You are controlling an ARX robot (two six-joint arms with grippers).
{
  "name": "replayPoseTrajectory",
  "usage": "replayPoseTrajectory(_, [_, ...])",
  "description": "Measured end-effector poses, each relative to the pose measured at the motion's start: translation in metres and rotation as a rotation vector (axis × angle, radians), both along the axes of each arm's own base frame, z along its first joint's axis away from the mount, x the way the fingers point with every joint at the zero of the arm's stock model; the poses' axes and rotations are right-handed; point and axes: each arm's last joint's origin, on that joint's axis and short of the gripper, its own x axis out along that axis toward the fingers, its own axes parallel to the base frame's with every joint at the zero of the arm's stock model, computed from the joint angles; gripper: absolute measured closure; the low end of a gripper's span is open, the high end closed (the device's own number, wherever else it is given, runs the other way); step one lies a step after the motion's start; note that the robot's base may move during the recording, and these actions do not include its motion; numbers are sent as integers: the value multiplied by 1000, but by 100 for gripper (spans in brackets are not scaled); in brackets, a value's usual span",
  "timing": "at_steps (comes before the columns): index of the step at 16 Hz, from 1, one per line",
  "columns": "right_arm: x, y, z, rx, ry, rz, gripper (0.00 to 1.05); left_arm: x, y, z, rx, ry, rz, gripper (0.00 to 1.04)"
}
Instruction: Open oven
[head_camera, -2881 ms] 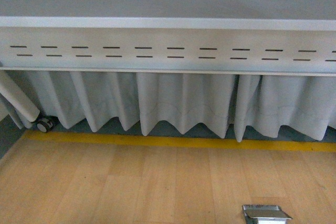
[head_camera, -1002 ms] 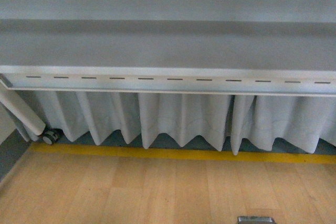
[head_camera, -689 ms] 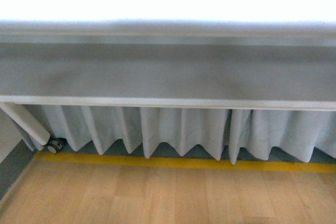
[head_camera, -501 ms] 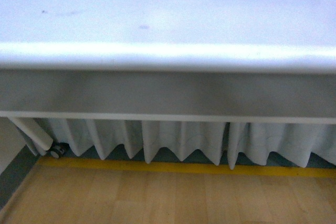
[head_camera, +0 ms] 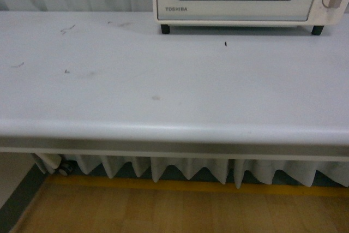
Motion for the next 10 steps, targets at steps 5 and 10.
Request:
replayPoseTrajectory(5, [0, 0, 0, 0, -1, 0, 6, 0, 0, 0, -1, 0, 2, 7])
replayPoseTrajectory(10, [0, 0, 0, 0, 2, 0, 6, 0, 0, 0, 0, 3, 1, 7])
